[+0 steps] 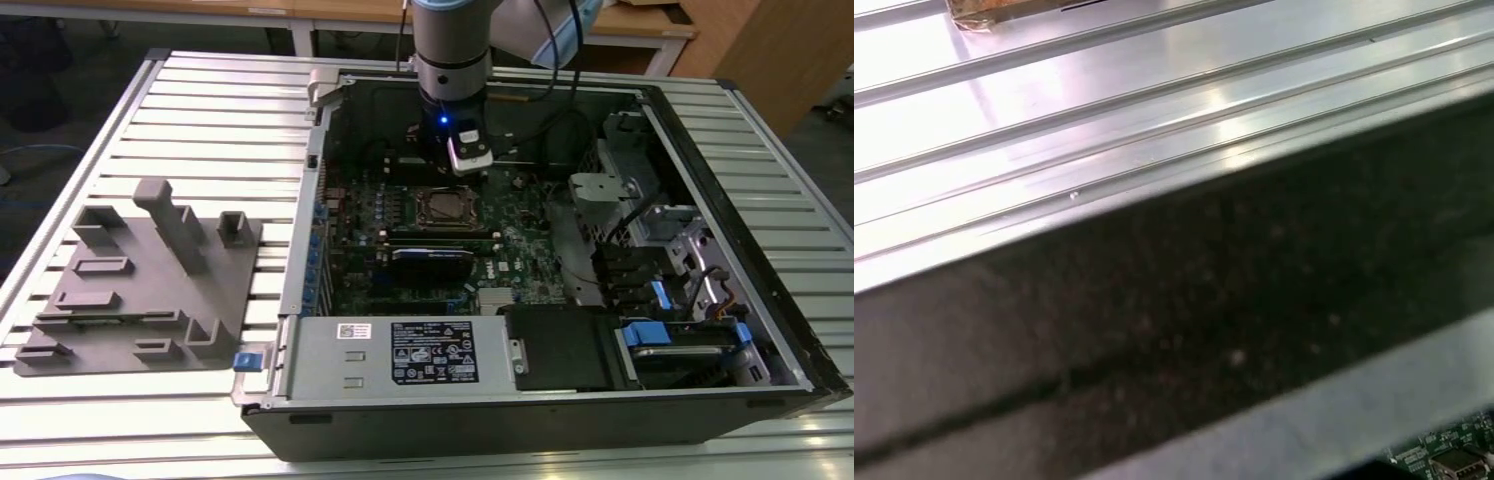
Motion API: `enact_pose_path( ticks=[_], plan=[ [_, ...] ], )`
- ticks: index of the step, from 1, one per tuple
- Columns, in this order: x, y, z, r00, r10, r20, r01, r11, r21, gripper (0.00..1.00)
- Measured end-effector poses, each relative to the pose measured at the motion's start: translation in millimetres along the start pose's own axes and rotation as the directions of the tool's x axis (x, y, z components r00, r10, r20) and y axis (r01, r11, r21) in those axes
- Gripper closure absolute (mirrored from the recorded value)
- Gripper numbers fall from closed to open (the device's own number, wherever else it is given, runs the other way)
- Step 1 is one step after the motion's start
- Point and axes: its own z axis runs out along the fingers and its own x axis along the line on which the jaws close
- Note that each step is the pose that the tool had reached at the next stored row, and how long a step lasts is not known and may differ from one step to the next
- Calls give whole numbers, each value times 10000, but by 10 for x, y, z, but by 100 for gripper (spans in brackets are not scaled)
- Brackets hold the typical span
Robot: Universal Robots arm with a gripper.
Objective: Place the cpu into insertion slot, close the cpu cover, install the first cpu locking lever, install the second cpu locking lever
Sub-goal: 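Install the first cpu locking lever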
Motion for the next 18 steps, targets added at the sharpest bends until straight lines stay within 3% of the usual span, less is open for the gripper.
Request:
enact_pose_path(
  ticks=[5, 11, 18],
  plan=[
    [-2, 2, -16, 10000, -1, 4, 1, 10000, -10, 89],
    [-1, 2, -16, 10000, 8, 37, -8, 9999, -129, 89],
    [2, 13, -15, 10000, 7, 42, -6, 9999, -134, 89]
  ],
)
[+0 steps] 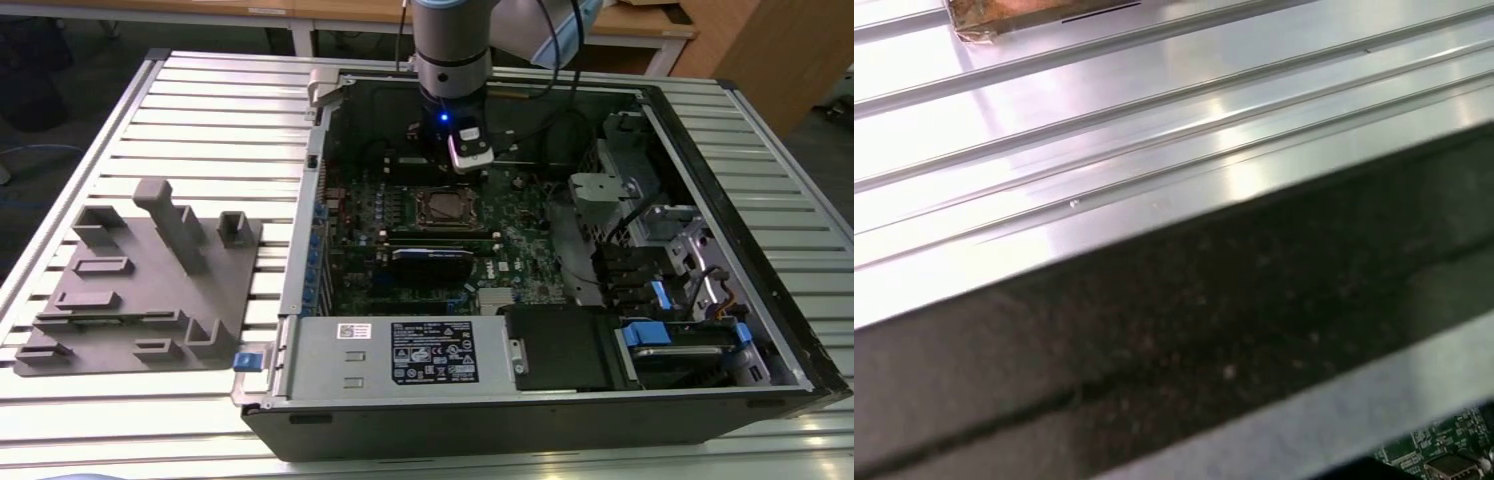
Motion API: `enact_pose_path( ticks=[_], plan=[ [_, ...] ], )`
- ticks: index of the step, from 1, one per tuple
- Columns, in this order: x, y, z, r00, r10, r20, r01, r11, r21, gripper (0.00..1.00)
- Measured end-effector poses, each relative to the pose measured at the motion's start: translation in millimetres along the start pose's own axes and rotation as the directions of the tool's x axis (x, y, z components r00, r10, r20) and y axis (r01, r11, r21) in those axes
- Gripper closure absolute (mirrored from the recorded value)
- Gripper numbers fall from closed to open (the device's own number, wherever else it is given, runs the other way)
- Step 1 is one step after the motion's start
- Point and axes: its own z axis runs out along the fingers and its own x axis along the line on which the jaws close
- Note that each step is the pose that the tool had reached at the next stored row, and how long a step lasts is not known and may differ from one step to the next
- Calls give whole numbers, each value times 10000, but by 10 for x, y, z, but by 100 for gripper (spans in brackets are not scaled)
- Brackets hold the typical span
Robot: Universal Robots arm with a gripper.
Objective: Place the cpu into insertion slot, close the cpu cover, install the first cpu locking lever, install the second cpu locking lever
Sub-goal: 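Install the first cpu locking lever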
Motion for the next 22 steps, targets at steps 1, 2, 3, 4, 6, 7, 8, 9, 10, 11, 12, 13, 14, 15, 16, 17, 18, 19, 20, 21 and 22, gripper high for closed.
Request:
enact_pose_path(
  ticks=[1, 2, 3, 4, 6, 7, 8, 9, 10, 11, 12, 13, 14, 15, 16, 17, 18, 19, 20, 21, 22],
  plan=[
    [0, 1, 1, 10000, -1, 2, 1, 10000, -2, 89],
    [1, 1, 1, 10000, -1, 5, 1, 10000, -4, 89],
    [1, 2, 1, 10000, -1, 9, 1, 10000, -5, 89],
    [2, 2, 2, 10000, -2, 13, 2, 10000, -5, 89],
    [3, 1, 5, 10000, -4, 28, 4, 10000, -11, 89],
    [3, 1, 8, 10000, -5, 32, 5, 10000, -13, 89],
    [3, 0, 11, 10000, -5, 36, 5, 10000, -15, 89],
    [4, 0, 16, 10000, -5, 38, 5, 10000, -16, 89],
    [5, -1, 22, 10000, -6, 41, 6, 10000, -15, 89],
    [5, -2, 26, 10000, -6, 45, 6, 10000, -15, 89],
    [5, -3, 30, 10000, -7, 48, 7, 10000, -16, 89],
    [6, -4, 33, 10000, -8, 51, 8, 10000, -14, 89],
    [6, -4, 33, 10000, -8, 53, 8, 10000, -10, 89],
    [6, -4, 34, 10000, -9, 55, 9, 10000, -8, 89],
    [6, -4, 35, 10000, -9, 58, 9, 10000, -7, 89],
    [6, -3, 35, 10000, -9, 59, 9, 10000, -8, 89],
    [7, -2, 36, 10000, -9, 61, 9, 10000, -9, 89],
    [7, -1, 36, 10000, -9, 61, 9, 10000, -9, 89],
    [8, 0, 34, 10000, -9, 60, 9, 10000, -8, 89],
    [8, 1, 33, 10000, -9, 59, 9, 10000, -8, 89],
    [8, 1, 33, 10000, -9, 60, 9, 10000, -10, 89]
  ],
)
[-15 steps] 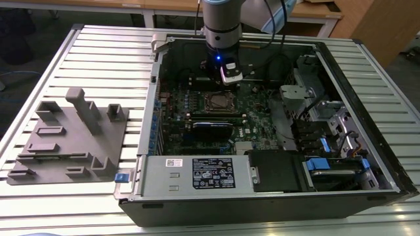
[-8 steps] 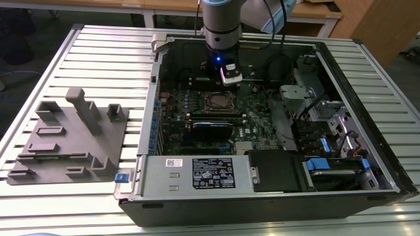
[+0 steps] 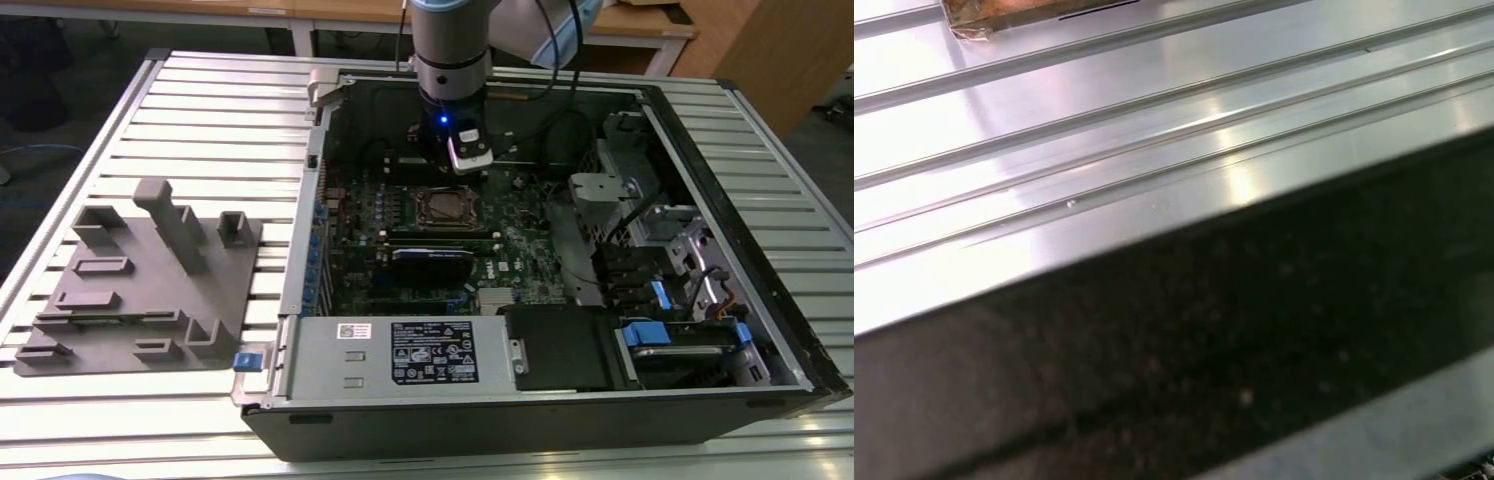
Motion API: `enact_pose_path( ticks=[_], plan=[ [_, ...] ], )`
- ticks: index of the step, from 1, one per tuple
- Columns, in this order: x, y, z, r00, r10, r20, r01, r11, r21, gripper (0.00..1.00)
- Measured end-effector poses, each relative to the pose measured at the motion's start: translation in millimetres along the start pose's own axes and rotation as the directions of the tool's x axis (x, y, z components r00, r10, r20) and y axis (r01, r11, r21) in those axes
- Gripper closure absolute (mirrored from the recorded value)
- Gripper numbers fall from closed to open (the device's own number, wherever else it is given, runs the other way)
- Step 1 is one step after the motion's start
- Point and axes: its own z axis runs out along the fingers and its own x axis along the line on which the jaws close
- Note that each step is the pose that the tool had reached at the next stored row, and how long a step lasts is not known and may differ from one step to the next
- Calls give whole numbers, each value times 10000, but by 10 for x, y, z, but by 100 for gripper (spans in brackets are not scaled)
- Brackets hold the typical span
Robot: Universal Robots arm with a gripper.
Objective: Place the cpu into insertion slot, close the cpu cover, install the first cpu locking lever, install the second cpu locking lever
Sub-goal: 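Install the first cpu locking lever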
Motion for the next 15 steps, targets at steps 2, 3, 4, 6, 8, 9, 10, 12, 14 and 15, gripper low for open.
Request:
enact_pose_path(
  ticks=[2, 3, 4, 6, 8, 9, 10, 12, 14, 15],
  plan=[
    [0, 0, 0, 10000, -1, 3, 1, 10000, 1, 89],
    [0, 0, 0, 10000, -2, 6, 2, 10000, 4, 89],
    [0, 0, 0, 10000, -2, 9, 2, 10000, 5, 89],
    [0, 0, 0, 10000, -3, 16, 3, 10000, 5, 89],
    [0, 1, 2, 10000, -8, 29, 8, 10000, 18, 89],
    [0, 1, 0, 10000, -11, 36, 11, 10000, 44, 89],
    [0, 1, -5, 10000, -16, 43, 15, 10000, 66, 89],
    [-1, 2, -10, 10000, -20, 47, 19, 10000, 80, 89],
    [-1, 2, -10, 10000, -19, 49, 19, 10000, 80, 89],
    [1, 2, -11, 10000, -20, 63, 19, 10000, 78, 89]
  ],
)
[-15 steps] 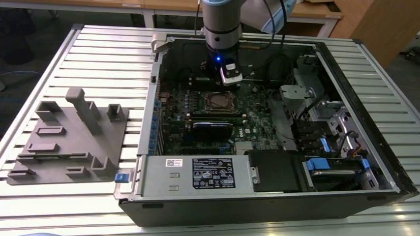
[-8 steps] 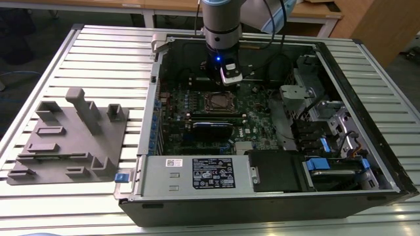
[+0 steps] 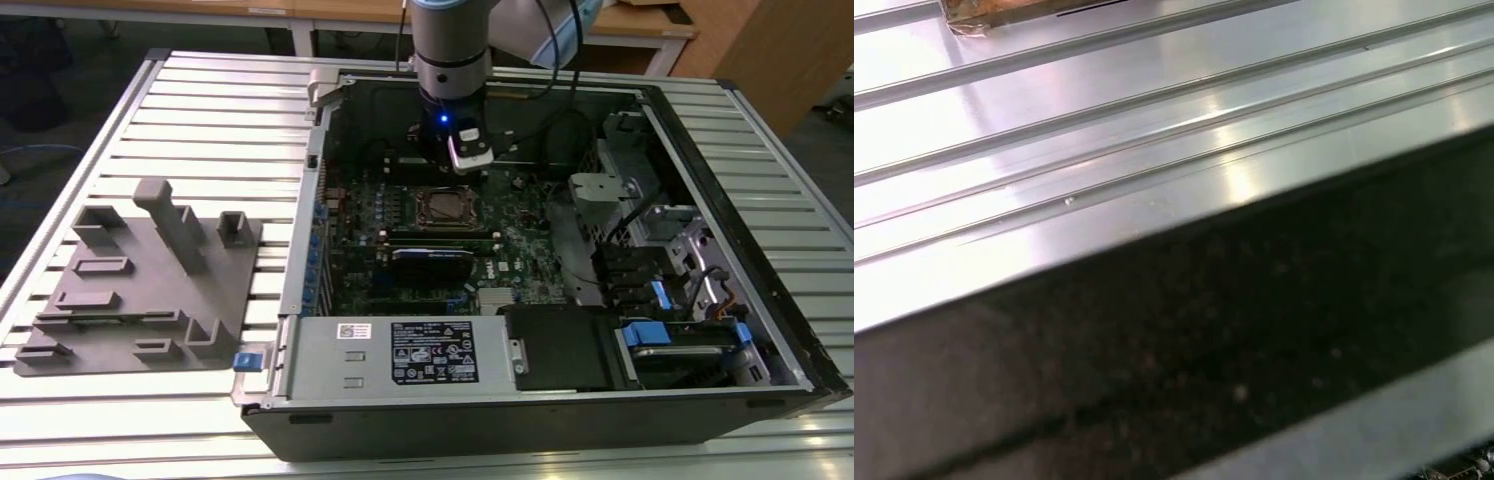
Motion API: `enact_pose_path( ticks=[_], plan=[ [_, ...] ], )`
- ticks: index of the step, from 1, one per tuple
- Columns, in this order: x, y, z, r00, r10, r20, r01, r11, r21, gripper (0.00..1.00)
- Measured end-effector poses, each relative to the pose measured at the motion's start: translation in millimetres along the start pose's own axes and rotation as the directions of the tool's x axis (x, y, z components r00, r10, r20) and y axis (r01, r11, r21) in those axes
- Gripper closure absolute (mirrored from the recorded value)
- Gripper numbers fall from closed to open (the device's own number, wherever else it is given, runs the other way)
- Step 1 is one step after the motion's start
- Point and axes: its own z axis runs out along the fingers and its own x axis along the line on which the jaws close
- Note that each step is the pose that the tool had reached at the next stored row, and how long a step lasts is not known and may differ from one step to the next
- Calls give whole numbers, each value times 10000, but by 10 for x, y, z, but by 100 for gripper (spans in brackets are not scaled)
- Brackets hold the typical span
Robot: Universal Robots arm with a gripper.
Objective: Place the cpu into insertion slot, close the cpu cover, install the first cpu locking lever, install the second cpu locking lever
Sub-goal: 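Install the first cpu locking lever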
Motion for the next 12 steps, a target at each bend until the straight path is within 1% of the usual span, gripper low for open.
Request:
enact_pose_path(
  ticks=[1, 3, 6, 7, 12],
  plan=[
    [4, -2, -2, 10000, -4, 44, 4, 10000, -12, 89],
    [10, -3, -1, 9999, -21, 172, 22, 10000, -61, 89],
    [14, -5, 2, 9995, -36, 315, 40, 9999, -114, 89],
    [15, -5, 3, 9994, -39, 340, 43, 9999, -124, 89],
    [15, -6, 2, 9994, -39, 347, 44, 9999, -126, 89]
  ],
)
